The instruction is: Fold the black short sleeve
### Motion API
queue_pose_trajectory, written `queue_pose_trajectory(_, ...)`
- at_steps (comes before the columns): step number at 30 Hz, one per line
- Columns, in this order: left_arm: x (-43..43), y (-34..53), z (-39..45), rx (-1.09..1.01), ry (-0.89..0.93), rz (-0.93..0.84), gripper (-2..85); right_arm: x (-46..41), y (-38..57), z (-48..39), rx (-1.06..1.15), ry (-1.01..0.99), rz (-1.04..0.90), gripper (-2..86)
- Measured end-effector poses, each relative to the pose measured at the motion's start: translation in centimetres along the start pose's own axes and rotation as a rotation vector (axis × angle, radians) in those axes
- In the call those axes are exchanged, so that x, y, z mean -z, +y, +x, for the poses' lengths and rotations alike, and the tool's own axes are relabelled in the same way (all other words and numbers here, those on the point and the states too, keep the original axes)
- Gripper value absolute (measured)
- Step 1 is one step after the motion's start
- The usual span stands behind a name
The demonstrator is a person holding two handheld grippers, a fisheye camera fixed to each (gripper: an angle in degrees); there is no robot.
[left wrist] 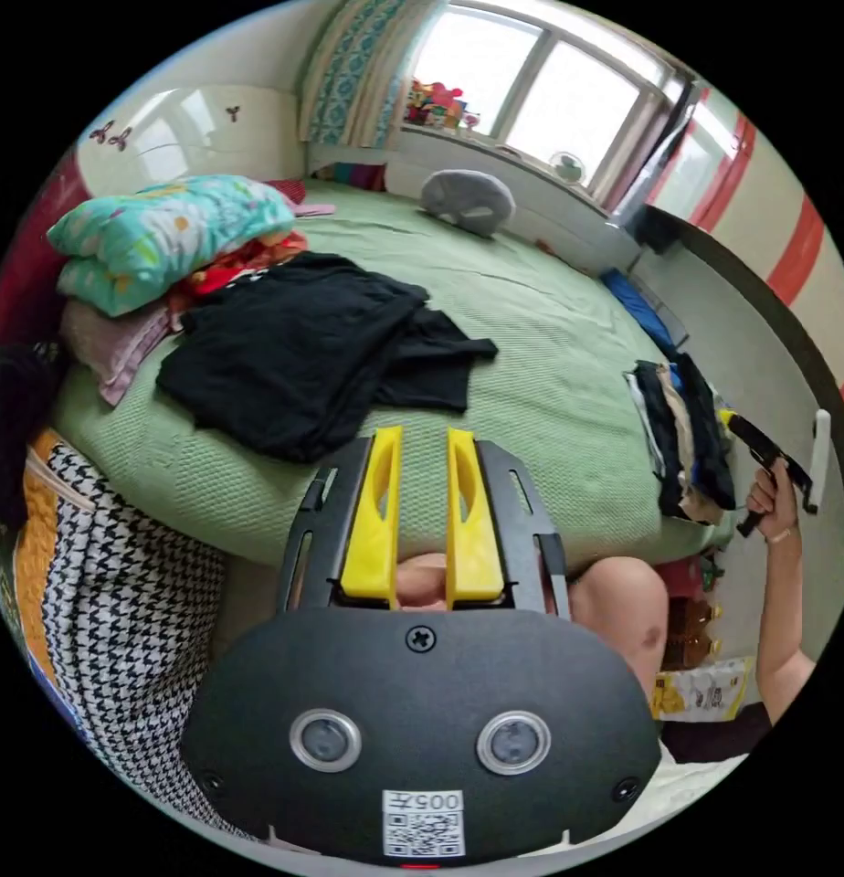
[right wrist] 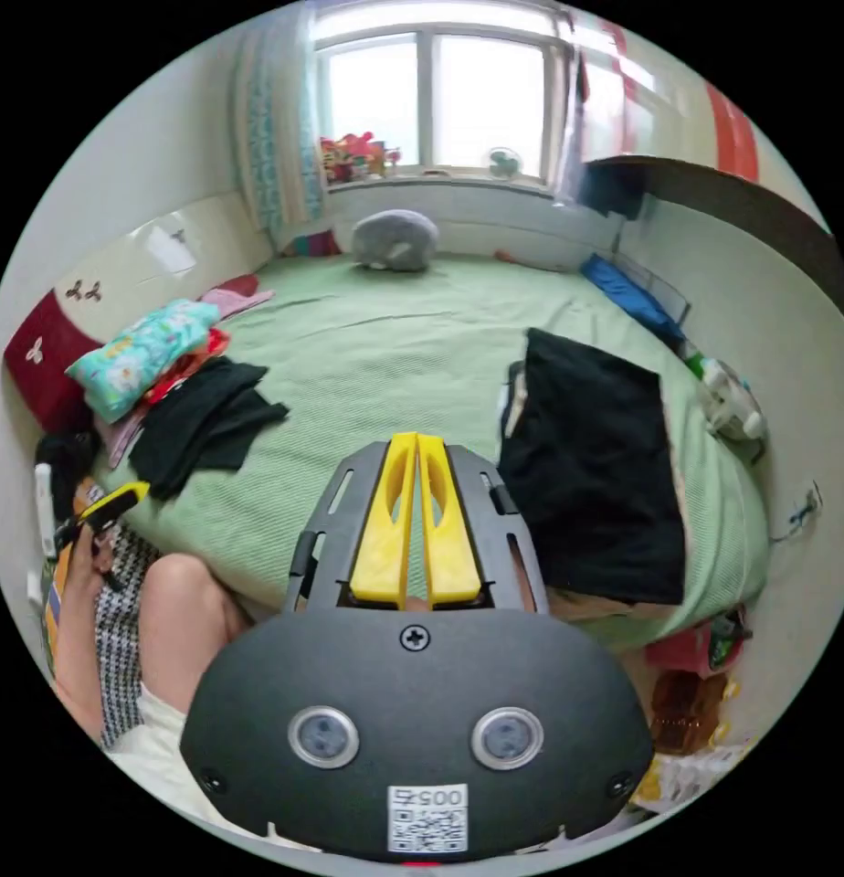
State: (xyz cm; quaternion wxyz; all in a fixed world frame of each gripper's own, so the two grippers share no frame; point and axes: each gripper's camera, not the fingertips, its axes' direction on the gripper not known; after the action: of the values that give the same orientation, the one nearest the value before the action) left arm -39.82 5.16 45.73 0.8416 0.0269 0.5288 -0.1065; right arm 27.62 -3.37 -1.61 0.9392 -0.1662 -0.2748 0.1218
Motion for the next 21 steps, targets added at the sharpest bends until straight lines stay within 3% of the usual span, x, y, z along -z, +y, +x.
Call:
queue_pose_trajectory(10, -3.7, -8.4, -8.9, -0.069, -0.066, -0.042, 13.5, -14.9, 2.0, -13.4, 0.128, -0.083, -0.200, -1.2)
queue_pose_trajectory(18, -8.9, -11.8, -14.7, -0.034, -0.120, -0.145, 12.6, -22.7, 2.7, -16.0, 0.007, -0.235, -0.302, -1.0)
queue_pose_trajectory(21, -8.6, -12.5, -16.3, 0.003, -0.115, -0.135, 10.7, -23.9, 4.1, -16.5, -0.002, -0.257, -0.226, -1.0)
